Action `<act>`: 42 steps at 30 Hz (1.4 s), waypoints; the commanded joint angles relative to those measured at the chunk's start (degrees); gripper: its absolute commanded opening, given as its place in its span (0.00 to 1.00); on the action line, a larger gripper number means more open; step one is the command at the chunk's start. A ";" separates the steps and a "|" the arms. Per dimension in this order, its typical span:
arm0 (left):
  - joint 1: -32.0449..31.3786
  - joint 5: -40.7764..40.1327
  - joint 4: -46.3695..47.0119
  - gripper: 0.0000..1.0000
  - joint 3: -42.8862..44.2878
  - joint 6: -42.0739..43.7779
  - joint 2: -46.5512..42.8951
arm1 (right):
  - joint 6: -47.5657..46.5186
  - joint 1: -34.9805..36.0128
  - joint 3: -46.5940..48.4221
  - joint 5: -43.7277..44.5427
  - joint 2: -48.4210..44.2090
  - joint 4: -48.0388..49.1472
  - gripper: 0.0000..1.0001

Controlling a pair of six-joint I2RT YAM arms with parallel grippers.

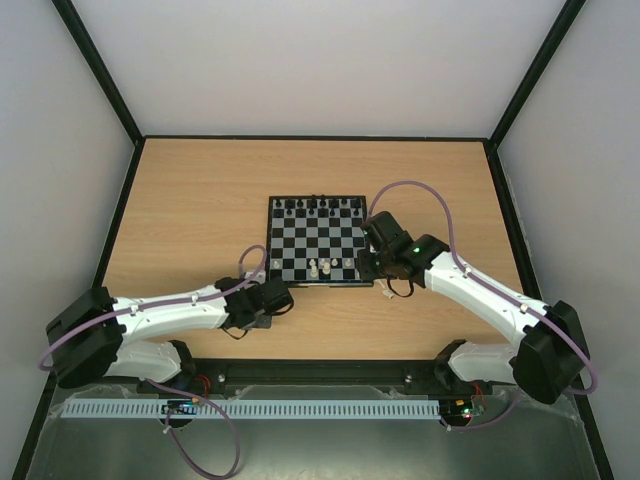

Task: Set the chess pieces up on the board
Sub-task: Pick up the chess piece at the center of the board, then place the chess piece on the chessboard.

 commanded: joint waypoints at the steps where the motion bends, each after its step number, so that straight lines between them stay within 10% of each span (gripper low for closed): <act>1: -0.20 -1.31 -3.25 0.03 3.99 0.52 0.16 | -0.82 -0.15 -0.64 -0.34 -1.45 -1.71 0.38; 20: 3.96 -0.58 2.96 0.02 26.13 16.39 19.89 | -0.65 -0.16 -0.56 0.96 -1.68 -1.95 0.38; 42: 7.26 1.73 6.31 0.02 29.56 20.32 27.16 | -0.69 -0.23 -0.72 0.67 -1.99 -1.83 0.38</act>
